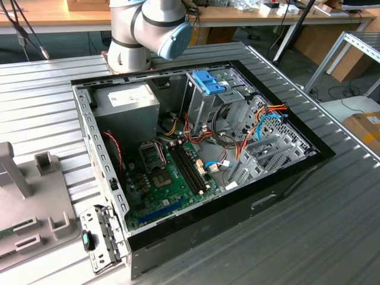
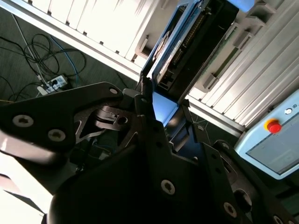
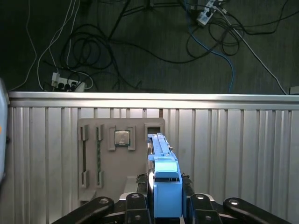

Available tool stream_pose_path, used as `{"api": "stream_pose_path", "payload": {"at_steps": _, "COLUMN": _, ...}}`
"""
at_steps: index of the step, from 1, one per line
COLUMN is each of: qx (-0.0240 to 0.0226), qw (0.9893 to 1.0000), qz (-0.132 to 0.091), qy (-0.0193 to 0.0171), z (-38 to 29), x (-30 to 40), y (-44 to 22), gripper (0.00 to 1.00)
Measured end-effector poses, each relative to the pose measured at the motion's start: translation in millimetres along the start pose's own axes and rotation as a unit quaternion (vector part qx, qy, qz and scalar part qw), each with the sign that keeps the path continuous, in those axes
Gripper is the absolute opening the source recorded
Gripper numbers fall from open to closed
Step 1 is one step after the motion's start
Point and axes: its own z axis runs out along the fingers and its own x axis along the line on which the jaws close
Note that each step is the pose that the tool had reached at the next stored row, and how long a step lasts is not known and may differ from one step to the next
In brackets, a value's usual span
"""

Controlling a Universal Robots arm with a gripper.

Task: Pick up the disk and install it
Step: 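Pick up the disk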

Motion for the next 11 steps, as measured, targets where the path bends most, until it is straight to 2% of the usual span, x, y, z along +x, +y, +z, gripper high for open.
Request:
{"api": "stream_pose_path", "payload": {"at_steps": 4, "qx": 0.0, "qw": 1.0, "qz": 0.0, "qy": 0.0, "z": -10.1, "x": 0.0, "y": -0.2, "gripper": 0.37}}
{"api": "stream_pose_path", "payload": {"at_steps": 6, "qx": 0.0, "qw": 1.0, "qz": 0.0, "qy": 0.0, "z": -19.2, "x": 0.1, "y": -0.3, "gripper": 0.37}}
{"api": "stream_pose_path", "payload": {"at_steps": 8, "qx": -0.0001, "qw": 1.0, "qz": 0.0, "qy": 0.0, "z": -21.6, "x": 0.1, "y": -0.3, "gripper": 0.37}}
{"api": "stream_pose_path", "payload": {"at_steps": 11, "qx": 0.0, "qw": 1.0, "qz": 0.0, "qy": 0.0, "z": -21.6, "x": 0.1, "y": -0.3, "gripper": 0.37}}
